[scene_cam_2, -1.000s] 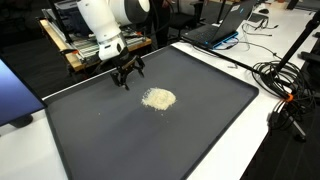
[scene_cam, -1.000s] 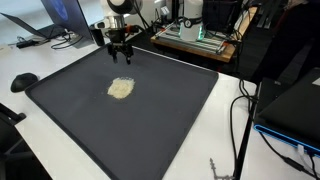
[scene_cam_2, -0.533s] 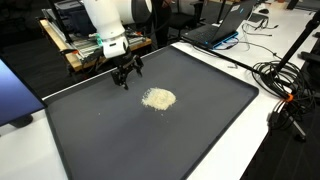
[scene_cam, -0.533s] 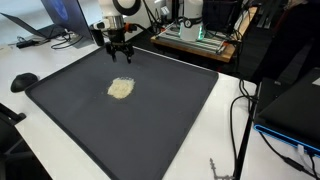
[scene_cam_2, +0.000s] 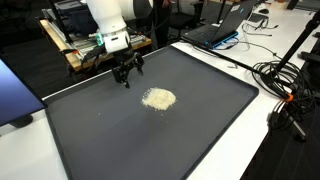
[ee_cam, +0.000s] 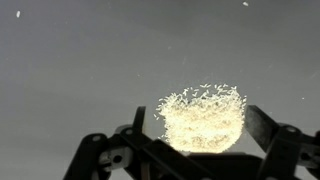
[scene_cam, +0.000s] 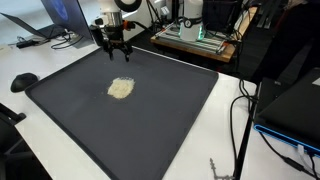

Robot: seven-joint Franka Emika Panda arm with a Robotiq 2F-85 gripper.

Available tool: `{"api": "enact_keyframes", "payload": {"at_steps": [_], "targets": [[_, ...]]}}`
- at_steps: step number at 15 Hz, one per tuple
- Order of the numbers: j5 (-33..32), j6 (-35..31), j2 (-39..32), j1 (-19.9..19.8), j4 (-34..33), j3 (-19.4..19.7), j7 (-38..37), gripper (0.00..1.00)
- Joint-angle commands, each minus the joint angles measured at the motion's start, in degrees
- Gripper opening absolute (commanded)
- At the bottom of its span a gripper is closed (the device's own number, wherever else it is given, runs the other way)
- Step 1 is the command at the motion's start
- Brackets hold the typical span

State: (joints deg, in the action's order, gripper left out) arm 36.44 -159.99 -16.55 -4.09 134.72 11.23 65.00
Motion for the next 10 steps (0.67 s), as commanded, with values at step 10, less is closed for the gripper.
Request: {"api": "enact_keyframes", "payload": {"at_steps": [10], "targets": [[29.6, -7.9, 0.2, -5.5, 0.1, -12.6, 19.7, 1.00]]}}
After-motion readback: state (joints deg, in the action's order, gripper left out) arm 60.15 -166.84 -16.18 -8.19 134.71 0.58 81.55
